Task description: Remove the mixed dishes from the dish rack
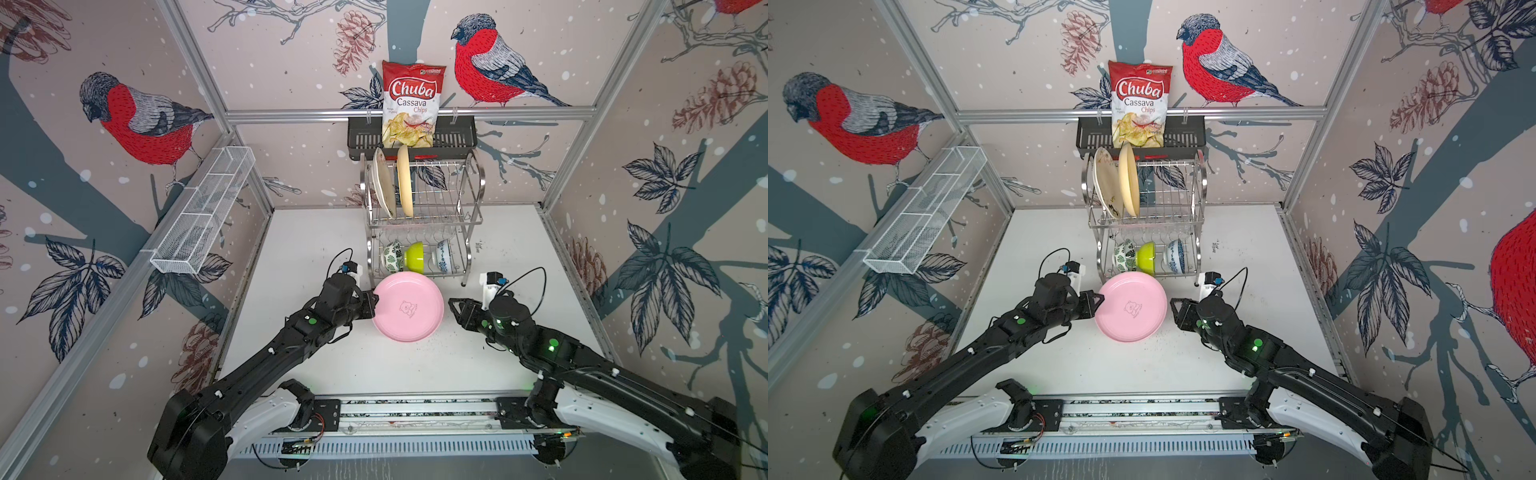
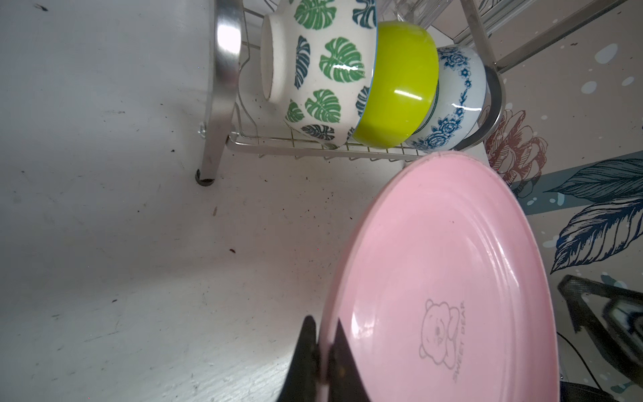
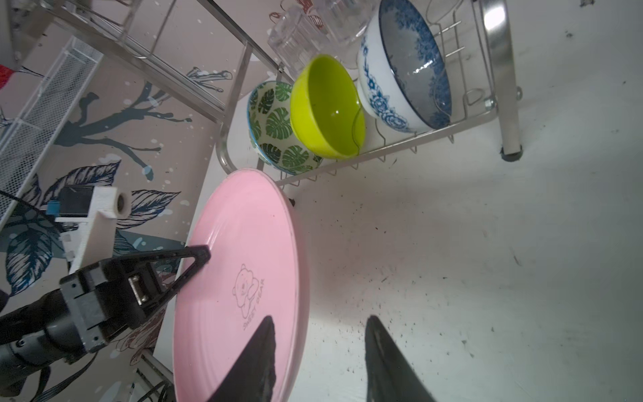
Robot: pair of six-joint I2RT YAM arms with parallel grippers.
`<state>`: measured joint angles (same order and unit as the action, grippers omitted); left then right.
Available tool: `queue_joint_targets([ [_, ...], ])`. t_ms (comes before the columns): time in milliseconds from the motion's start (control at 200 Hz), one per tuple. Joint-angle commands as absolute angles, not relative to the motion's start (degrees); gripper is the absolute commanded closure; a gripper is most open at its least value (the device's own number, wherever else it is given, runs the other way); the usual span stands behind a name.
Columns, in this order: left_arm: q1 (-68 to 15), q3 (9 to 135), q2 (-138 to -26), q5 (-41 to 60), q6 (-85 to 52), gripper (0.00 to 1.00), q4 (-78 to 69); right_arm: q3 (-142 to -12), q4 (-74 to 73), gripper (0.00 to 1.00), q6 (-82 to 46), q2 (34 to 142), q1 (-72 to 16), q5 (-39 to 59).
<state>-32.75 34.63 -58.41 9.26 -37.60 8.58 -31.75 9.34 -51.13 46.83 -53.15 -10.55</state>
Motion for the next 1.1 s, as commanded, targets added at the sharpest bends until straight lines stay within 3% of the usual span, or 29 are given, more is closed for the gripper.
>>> queue_joint_targets([
  [0,-32.7,33.6,-59.2,11.6,-38.7,1.0,2.5,-31.6,3.3,0.61,-50.9,48.7,-52.1,-4.4],
  [290,-32.7,32.4,-60.4,13.0,-39.4,1.0,0.5,-32.5,-0.8,0.7,-50.2,56.8,-51.6,0.9],
  [515,-32.7,30.8,-59.7,12.9,-40.1,1.0,0.0,-32.7,-1.5,1.0,-50.9,61.8,-51.5,1.3],
  [600,-32.7,29.1,-59.5,13.2,-40.9,1.0,-1.1,-32.3,-1.4,1.0,-51.5,62.1,-51.5,0.6],
  [660,-32.7,27.9,-59.2,13.0,-41.4,0.9,-1.9,-31.7,-1.2,1.0,-52.3,61.9,-51.5,-0.1],
  [740,-32.7,26.8,-59.0,12.4,-41.9,0.67,-2.4,-30.8,-0.6,1.0,-52.9,61.7,-51.2,-0.7],
  [845,-32.8,26.4,-58.1,11.8,-41.9,0.44,-2.0,-29.7,0.1,1.0,-53.6,61.6,-51.0,-1.4],
  [1096,-32.7,28.4,-54.5,5.0,-41.7,0.28,2.7,-26.3,0.1,1.0,-54.6,61.5,-50.8,-3.5],
])
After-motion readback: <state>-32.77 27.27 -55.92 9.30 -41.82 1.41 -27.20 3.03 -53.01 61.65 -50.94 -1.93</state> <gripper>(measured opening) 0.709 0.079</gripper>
